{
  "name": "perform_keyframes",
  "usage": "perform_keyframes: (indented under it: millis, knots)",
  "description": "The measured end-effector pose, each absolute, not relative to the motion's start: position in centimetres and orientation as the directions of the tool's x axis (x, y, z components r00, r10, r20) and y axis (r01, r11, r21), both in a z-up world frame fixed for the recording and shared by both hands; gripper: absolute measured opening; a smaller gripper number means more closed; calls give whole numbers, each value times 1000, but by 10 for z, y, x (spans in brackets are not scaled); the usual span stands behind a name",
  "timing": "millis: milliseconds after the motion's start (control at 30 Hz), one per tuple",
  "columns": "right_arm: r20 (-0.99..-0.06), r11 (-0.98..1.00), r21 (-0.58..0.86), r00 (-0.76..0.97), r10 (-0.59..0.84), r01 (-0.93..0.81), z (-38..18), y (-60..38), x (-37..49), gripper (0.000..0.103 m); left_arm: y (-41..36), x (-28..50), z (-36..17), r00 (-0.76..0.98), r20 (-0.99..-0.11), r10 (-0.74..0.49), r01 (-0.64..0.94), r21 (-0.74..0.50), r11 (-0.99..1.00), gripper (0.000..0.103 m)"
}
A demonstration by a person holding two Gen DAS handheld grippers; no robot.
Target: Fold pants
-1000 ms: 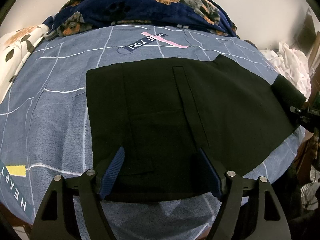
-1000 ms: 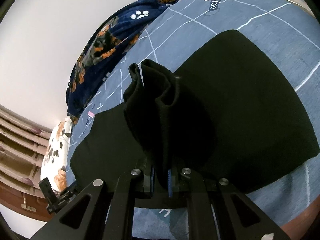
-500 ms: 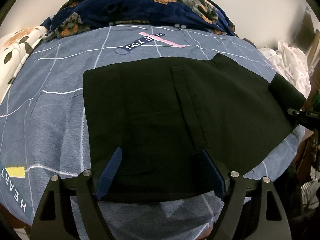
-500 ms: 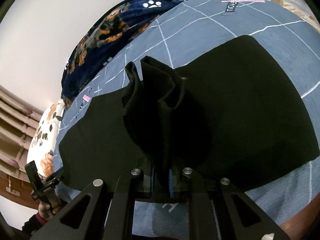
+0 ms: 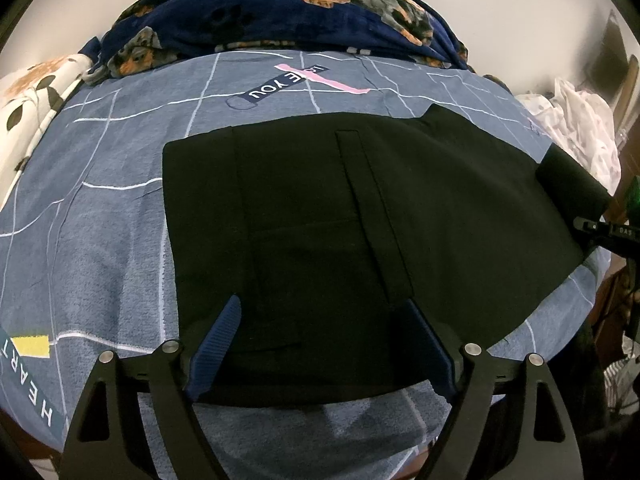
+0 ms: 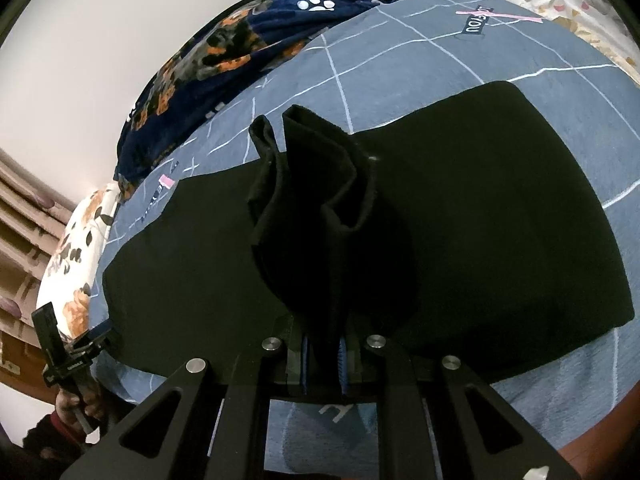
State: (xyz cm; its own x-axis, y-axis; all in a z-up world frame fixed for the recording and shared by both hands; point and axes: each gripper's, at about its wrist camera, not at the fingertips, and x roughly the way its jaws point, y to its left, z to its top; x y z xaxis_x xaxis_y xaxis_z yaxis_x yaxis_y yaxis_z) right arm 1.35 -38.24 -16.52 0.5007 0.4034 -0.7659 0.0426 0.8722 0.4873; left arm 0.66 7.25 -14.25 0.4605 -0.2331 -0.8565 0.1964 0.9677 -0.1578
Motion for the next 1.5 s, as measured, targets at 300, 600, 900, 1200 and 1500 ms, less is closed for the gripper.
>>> perform_keyframes:
  millis: [300, 600, 900, 1200, 1500]
  knots:
    - [-773, 882, 470, 495, 398, 26, -165, -377, 12, 14, 71, 7, -144, 462, -856, -232, 208, -150, 967, 85]
    - [-773, 885, 465, 490, 403, 5, -164, -372, 11, 22, 70, 6, -144, 463, -856, -232, 209, -149, 967, 86]
    - [-760, 878, 475, 479, 439, -51, -159, -359, 9, 50, 70, 5, -144, 463, -856, -232, 214, -146, 966, 87]
    - [-679, 798, 595, 471, 563, -97, -156, -361, 0, 70, 69, 5, -144, 464, -855, -232, 212, -147, 966, 87]
    - [-388, 491, 869, 531, 753, -61, -159, -400, -6, 73, 68, 4, -144, 464, -856, -229, 215, -142, 966, 87]
